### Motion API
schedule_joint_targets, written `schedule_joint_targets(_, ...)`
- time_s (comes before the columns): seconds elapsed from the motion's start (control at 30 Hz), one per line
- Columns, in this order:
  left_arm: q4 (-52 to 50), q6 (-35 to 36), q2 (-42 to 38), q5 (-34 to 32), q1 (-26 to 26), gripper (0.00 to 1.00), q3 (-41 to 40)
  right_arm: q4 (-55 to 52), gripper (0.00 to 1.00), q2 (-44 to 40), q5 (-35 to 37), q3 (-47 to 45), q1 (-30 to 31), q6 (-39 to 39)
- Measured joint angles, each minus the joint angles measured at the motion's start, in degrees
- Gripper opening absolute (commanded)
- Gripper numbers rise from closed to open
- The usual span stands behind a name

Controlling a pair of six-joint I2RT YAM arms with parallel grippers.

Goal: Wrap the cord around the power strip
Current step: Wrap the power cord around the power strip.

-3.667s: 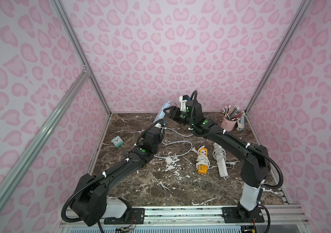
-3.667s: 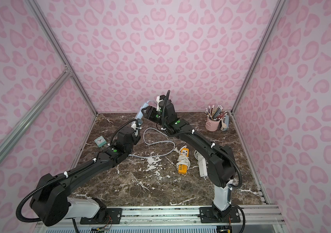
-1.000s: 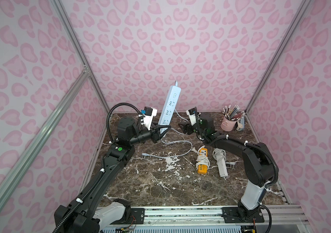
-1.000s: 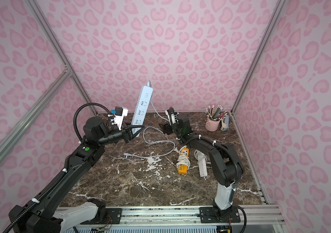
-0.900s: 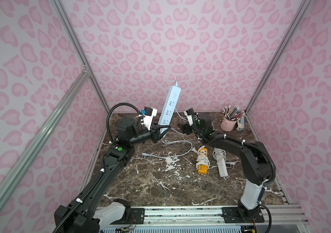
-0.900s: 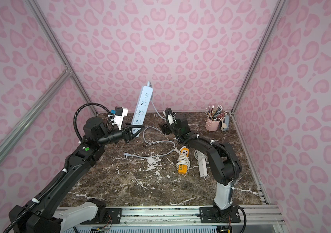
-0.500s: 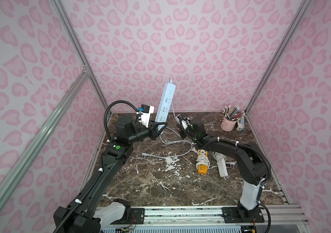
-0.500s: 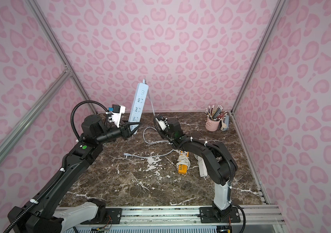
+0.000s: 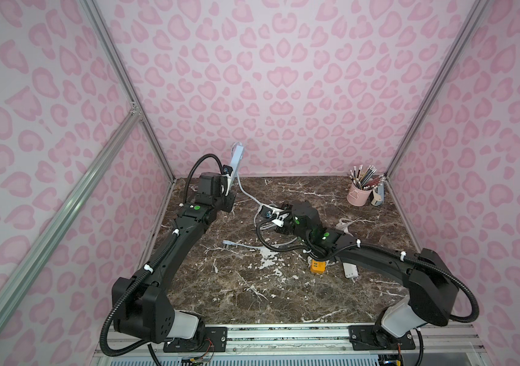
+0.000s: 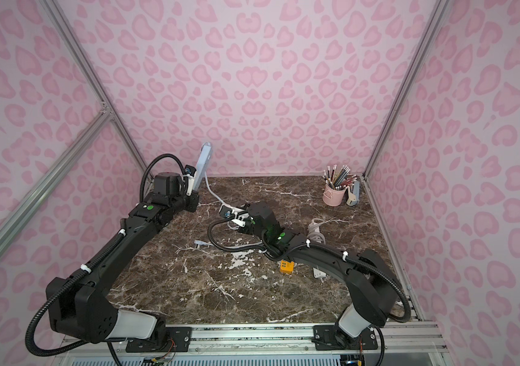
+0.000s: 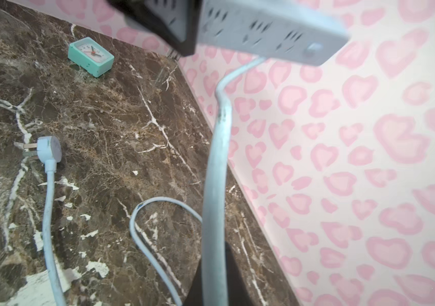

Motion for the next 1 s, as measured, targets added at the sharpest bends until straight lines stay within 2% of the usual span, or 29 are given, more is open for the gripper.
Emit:
schedule_joint_targets(0.13, -0.1, 7.3, -2.5, -2.5, -3.2, 0.03, -4.1, -3.7, 0.0, -2.2, -2.8, 4.5, -0.3, -3.2)
schedule_joint_targets(0.2, 0.0, 10.9, -4.3, -1.8, -5.7, 0.03, -6.0, -5.6, 0.0, -1.9, -5.6, 8.0, -1.4, -4.1)
schedule_joint_targets(0.3, -0.4, 14.4, -6.6, 1.9, -8.3, 0.03, -7.8, -8.8, 0.0, -0.4, -8.7, 13.9, -4.8, -4.6)
schedule_joint_targets(0.6, -0.7, 21.9, -17.7, 17.5, -10.9, 0.03, -14.6, -20.7, 0.0, 10.6, -20.8, 31.2, -16.0, -3.7)
schedule_joint_targets(0.77, -1.6, 20.3, -20.0, 19.6, -12.2, 0.03, -14.8, -28.1, 0.0, 16.8, -31.7, 38.5, -19.8, -0.7)
schedule_joint_targets(0.87, -0.8, 19.8, -22.6, 23.3, -12.2, 0.03, -14.8, -29.8, 0.07, 19.7, -39.8, 38.8, -22.7, 2.9)
schedule_joint_targets(1.0, 0.9, 19.5, -23.8, 31.5, -10.2, 0.03, -14.7, -26.4, 0.2, 19.9, -48.7, 33.6, -25.0, 8.4)
